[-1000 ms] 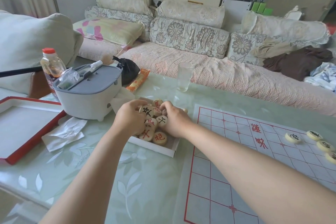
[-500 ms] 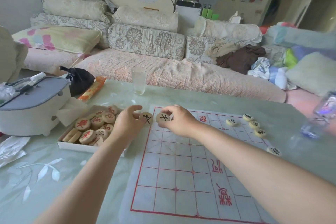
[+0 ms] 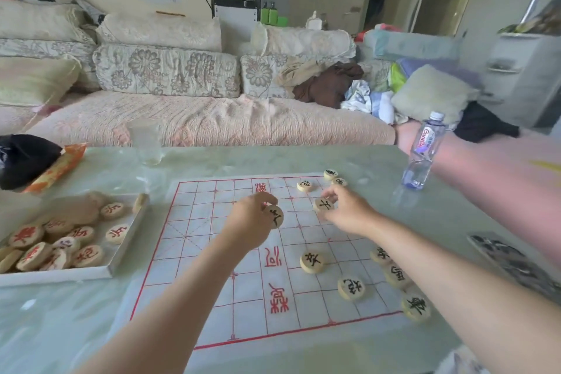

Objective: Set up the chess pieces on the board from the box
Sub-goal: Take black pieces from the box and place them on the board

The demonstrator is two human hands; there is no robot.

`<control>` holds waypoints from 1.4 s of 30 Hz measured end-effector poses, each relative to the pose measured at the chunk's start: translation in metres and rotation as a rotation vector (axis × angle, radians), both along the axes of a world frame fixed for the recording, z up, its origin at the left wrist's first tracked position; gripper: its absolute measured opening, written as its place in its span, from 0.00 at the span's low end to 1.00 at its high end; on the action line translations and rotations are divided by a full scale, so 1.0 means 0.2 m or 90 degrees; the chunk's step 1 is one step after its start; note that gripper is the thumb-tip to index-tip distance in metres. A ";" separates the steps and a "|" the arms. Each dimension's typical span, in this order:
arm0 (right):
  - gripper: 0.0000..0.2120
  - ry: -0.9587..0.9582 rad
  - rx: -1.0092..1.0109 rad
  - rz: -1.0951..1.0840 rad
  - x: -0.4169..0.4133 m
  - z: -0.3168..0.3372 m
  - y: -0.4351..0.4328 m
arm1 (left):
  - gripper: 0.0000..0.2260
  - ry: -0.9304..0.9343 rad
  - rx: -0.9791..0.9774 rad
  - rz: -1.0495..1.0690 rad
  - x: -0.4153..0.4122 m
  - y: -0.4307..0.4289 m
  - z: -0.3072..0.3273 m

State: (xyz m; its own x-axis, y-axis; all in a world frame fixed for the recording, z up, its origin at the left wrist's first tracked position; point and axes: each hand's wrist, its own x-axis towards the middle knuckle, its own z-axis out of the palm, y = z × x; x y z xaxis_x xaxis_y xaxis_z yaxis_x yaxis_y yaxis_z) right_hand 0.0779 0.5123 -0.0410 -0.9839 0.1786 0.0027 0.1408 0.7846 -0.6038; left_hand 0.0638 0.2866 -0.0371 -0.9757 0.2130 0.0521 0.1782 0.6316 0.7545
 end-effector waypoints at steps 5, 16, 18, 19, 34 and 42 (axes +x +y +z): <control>0.14 -0.002 0.002 -0.121 -0.01 -0.03 0.34 | 0.14 -0.030 0.007 -0.018 -0.04 0.24 -0.05; 0.12 -0.006 0.041 -0.126 -0.20 -0.14 0.50 | 0.12 -0.139 0.116 0.005 -0.17 0.42 -0.23; 0.11 -0.013 0.062 -0.119 -0.23 -0.15 0.49 | 0.12 -0.149 0.133 0.004 -0.18 0.43 -0.24; 0.10 -0.018 0.080 -0.115 -0.23 -0.16 0.48 | 0.11 -0.154 0.146 0.003 -0.18 0.44 -0.24; 0.18 0.011 -0.069 0.163 -0.13 -0.02 0.16 | 0.08 -0.238 0.377 0.053 -0.16 0.42 -0.11; 0.16 0.099 -0.085 0.181 -0.15 0.02 0.02 | 0.05 -0.268 0.402 0.023 -0.18 0.30 -0.02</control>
